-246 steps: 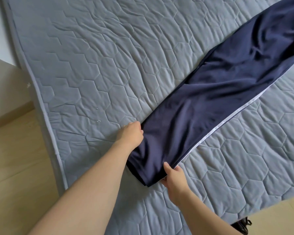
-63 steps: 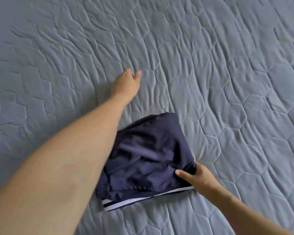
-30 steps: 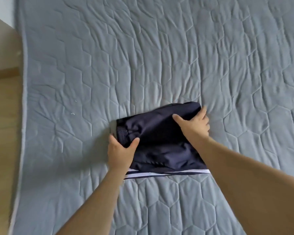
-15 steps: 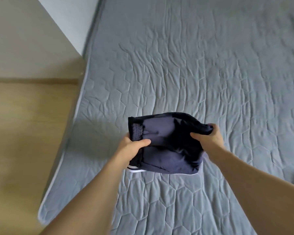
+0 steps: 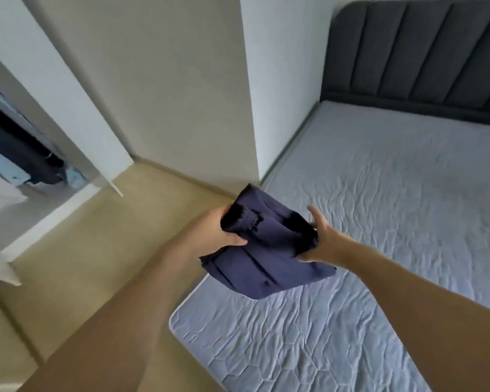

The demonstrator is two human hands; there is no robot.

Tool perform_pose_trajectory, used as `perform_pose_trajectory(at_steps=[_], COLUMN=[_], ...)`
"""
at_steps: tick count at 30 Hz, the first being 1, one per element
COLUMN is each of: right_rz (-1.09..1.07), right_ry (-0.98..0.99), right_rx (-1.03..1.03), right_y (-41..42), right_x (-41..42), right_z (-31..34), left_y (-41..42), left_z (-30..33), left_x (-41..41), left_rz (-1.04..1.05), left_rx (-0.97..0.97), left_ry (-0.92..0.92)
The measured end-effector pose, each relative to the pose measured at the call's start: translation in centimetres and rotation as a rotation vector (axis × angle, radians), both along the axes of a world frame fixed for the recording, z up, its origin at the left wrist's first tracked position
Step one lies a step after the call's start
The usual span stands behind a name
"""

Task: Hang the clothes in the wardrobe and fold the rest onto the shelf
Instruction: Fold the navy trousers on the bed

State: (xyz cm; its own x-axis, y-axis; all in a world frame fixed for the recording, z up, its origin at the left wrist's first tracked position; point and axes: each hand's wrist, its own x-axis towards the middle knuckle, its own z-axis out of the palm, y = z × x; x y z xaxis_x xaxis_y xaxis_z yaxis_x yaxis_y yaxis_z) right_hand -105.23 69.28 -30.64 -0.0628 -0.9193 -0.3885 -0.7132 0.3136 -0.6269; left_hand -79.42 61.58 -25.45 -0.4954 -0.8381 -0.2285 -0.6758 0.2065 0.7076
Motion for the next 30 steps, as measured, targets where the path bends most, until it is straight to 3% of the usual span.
perform_pose_trajectory(at_steps=[6, 9, 13, 16, 25, 30], right_rz=[0.241, 0.250, 0.231, 0.271, 0.354, 0.422], right_ry=[-0.093, -0.152, -0.381, -0.495, -0.604, -0.563], right_rx=[-0.146, -0.231, -0.264, -0.248, -0.175, -0.207], right_y=[-6.8, -10.1, -14.3, -17.1, -25.0, -32.6], right_x=[14.3, 21.7, 31.0, 36.9, 48.9, 55.2], right_z=[10.5, 14.2, 18.0, 20.4, 24.3, 25.0], left_y=[-2.0, -3.6, -5.9, -7.5, -14.2, -21.0], left_z=[9.8, 13.4, 17.9, 19.9, 20.2, 20.5], left_x=[10.6, 16.9, 26.2, 33.1, 47.8, 54.1], left_rz=[0.009, 0.059, 0.154, 0.256, 0.394, 0.449], left_rx=[-0.124, -0.187, -0.270, -0.229, -0.128, -0.127], left_ry=[-0.130, -0.181, -0.328, -0.377, -0.271, -0.141])
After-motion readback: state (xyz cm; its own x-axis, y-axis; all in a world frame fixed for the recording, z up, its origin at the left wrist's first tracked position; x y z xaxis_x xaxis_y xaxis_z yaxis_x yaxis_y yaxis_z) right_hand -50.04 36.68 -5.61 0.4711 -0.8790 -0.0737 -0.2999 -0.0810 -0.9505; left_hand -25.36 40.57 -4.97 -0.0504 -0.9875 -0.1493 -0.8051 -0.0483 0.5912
